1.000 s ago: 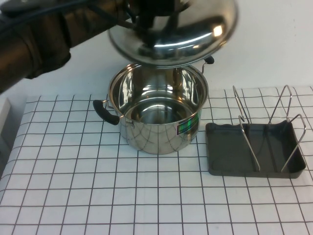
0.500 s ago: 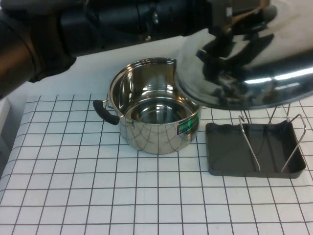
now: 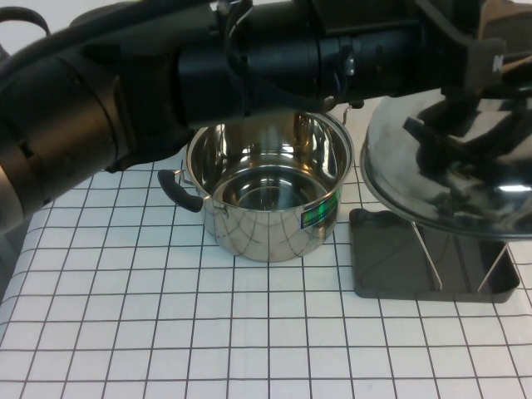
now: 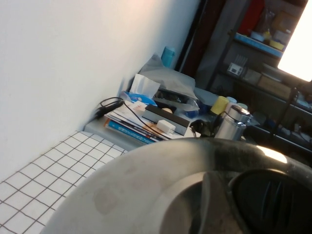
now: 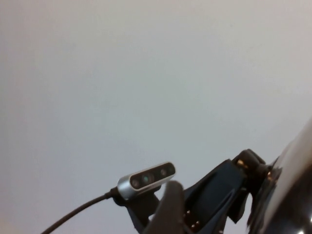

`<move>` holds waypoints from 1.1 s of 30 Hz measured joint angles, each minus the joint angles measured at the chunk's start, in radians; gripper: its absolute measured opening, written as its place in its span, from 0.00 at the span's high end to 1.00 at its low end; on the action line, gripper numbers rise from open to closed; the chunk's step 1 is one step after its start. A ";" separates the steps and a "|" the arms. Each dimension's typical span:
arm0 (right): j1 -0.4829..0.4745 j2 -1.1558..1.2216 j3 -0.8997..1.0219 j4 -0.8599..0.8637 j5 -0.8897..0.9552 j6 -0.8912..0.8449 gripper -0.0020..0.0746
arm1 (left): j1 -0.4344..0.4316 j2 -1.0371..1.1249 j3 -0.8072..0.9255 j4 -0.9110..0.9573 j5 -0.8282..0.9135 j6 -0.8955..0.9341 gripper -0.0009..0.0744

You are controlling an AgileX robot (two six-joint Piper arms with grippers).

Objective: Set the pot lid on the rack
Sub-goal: Hand over the pot lid

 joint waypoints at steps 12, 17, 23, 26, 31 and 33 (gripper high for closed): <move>0.000 0.120 0.015 -0.002 -0.004 0.011 0.07 | 0.000 0.000 0.000 -0.002 -0.036 0.000 0.54; 0.000 0.210 0.015 0.000 0.099 -0.014 0.07 | 0.000 0.000 0.000 -0.002 -0.034 0.000 0.54; 0.000 0.251 0.009 0.002 0.138 -0.039 0.07 | 0.000 0.000 0.000 -0.002 -0.030 0.000 0.54; 0.000 0.260 0.004 0.002 0.146 -0.043 0.08 | 0.000 0.000 0.000 -0.002 -0.026 0.000 0.54; 0.000 0.262 -0.014 0.002 0.146 -0.068 0.18 | 0.000 0.002 0.000 -0.002 0.008 0.001 0.54; 0.000 0.262 -0.019 0.002 0.146 -0.078 0.26 | 0.000 0.002 0.000 -0.002 0.024 0.001 0.54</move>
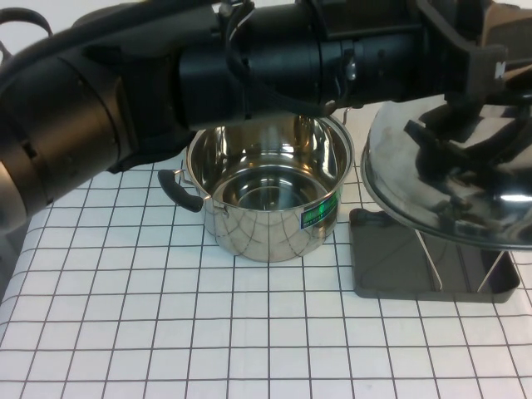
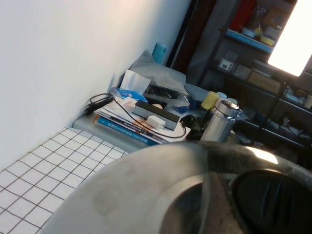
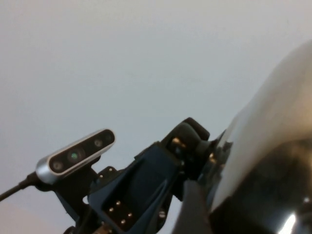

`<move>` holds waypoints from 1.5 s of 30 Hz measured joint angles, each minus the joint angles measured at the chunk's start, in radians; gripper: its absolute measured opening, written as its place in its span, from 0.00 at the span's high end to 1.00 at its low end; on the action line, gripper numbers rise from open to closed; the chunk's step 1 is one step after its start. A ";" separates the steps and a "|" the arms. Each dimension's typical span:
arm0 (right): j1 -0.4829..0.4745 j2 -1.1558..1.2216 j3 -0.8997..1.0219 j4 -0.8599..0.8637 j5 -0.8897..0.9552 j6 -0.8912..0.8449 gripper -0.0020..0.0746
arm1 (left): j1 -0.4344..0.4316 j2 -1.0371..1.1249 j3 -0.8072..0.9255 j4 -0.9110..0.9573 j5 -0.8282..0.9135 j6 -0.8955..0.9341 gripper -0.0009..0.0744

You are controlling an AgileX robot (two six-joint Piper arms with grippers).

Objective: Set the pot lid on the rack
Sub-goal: Hand over the pot lid, then place the pot lid on the pot rack

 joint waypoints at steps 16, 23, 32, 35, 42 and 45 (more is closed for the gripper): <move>0.002 0.000 -0.010 0.027 0.024 -0.106 0.78 | 0.002 0.055 0.000 0.011 0.069 0.022 0.54; 0.002 0.000 -0.010 0.008 0.045 -0.172 0.90 | 0.002 0.057 0.000 0.022 0.106 0.044 0.21; 0.002 0.032 -0.006 -0.007 0.030 -0.301 0.91 | 0.101 -0.032 -0.001 0.126 0.090 -0.009 0.56; 0.002 0.089 -0.021 -0.007 0.064 -0.415 0.91 | 0.182 -0.092 -0.002 0.256 0.109 -0.102 0.83; 0.002 0.312 -0.150 -0.011 0.161 -0.710 0.91 | 0.325 -0.245 -0.006 0.643 0.221 -0.385 0.98; 0.002 0.431 -0.232 -0.020 0.207 -0.760 0.91 | 0.345 -0.299 -0.007 0.875 0.314 -0.511 0.98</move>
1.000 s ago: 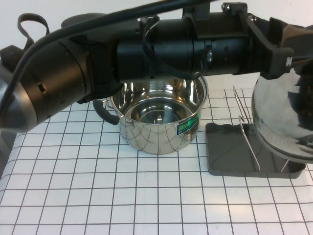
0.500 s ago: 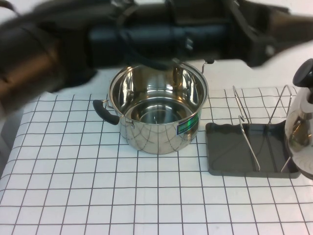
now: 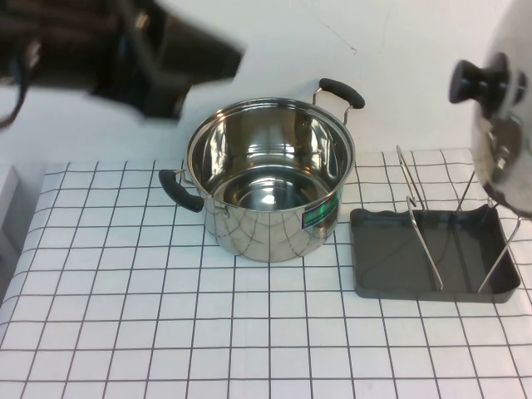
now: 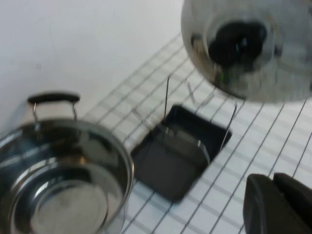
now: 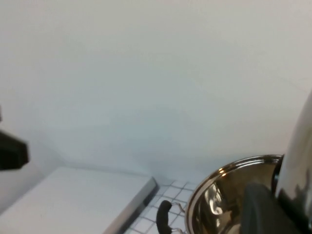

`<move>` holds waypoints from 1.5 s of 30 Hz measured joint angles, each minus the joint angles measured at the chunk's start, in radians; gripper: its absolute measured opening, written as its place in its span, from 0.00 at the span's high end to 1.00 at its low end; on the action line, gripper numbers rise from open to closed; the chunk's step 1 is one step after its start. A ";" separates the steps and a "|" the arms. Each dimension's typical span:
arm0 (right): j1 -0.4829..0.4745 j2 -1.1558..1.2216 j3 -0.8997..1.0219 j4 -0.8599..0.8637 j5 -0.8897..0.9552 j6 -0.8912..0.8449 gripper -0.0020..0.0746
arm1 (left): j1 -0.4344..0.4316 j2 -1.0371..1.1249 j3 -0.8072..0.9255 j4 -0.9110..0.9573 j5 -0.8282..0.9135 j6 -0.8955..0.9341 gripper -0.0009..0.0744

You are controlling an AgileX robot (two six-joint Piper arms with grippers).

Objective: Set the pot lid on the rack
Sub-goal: Place the pot lid on the pot rack

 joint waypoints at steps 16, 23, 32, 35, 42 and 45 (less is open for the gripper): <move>0.257 0.363 -0.227 -0.147 -0.201 -0.131 0.91 | 0.005 -0.307 0.384 0.270 0.020 -0.097 0.99; 0.257 0.414 -0.234 -0.176 -0.226 -0.128 0.91 | 0.005 -0.390 0.531 0.277 -0.044 -0.097 0.99; 0.257 0.474 -0.227 -0.233 -0.235 -0.076 0.91 | 0.005 -0.400 0.556 0.249 -0.085 -0.097 0.99; 0.257 0.474 -0.200 -0.234 -0.263 -0.069 0.91 | 0.005 -0.400 0.556 0.242 -0.090 -0.097 0.99; 0.257 0.502 -0.154 -0.204 -0.294 -0.081 0.91 | 0.005 -0.400 0.556 0.238 -0.125 -0.097 0.99; 0.257 0.504 -0.154 -0.199 -0.308 -0.088 0.91 | 0.005 -0.400 0.556 0.236 -0.129 -0.097 0.99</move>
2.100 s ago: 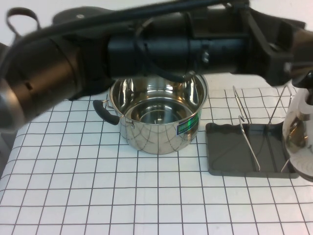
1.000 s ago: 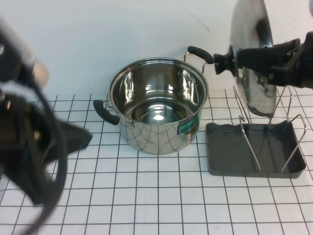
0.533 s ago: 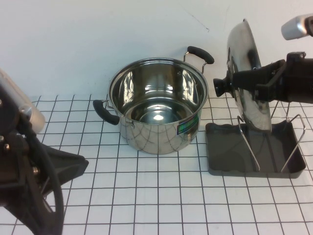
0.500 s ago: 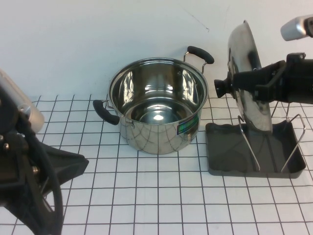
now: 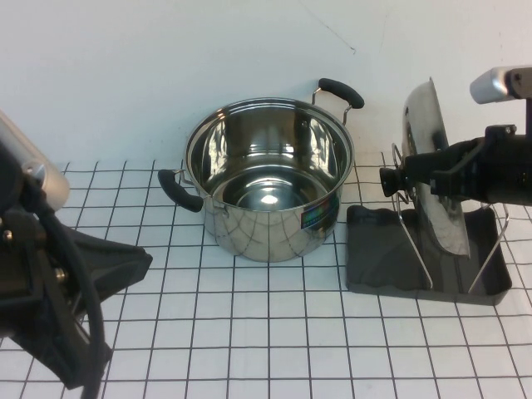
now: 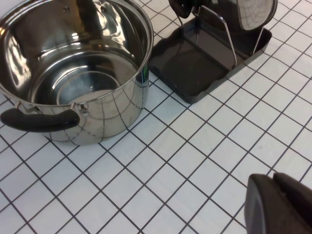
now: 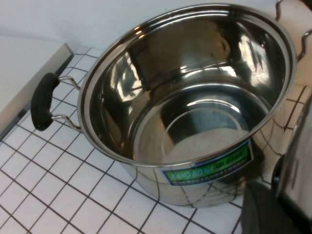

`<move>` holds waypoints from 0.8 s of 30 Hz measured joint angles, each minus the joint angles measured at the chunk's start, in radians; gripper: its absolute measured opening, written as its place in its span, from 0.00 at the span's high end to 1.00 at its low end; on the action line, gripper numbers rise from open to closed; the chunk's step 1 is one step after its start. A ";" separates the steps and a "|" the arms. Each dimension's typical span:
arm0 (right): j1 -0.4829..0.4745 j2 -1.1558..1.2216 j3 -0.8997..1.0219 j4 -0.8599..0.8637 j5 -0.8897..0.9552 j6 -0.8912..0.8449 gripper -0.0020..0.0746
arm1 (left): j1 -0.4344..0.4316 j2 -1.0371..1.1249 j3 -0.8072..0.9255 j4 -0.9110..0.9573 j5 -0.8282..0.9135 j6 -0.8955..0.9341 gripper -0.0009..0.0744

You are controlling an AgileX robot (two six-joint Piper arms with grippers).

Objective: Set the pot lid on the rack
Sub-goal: Place the pot lid on the pot rack

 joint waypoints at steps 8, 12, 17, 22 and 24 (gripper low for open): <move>0.000 0.006 0.002 0.005 -0.012 0.000 0.91 | 0.000 0.000 0.000 0.000 0.013 0.000 0.99; 0.000 0.007 0.009 0.006 -0.016 0.006 0.91 | 0.000 0.000 0.000 -0.002 0.014 0.000 0.99; 0.000 0.007 0.009 0.000 -0.021 0.015 0.79 | 0.000 0.000 0.000 -0.002 0.015 0.000 0.99; 0.000 0.007 0.009 -0.023 -0.021 0.019 0.50 | 0.000 0.000 0.000 -0.002 0.018 0.000 0.99; 0.000 0.007 0.009 -0.027 -0.021 0.019 0.44 | 0.000 0.000 0.000 -0.002 0.027 0.000 0.99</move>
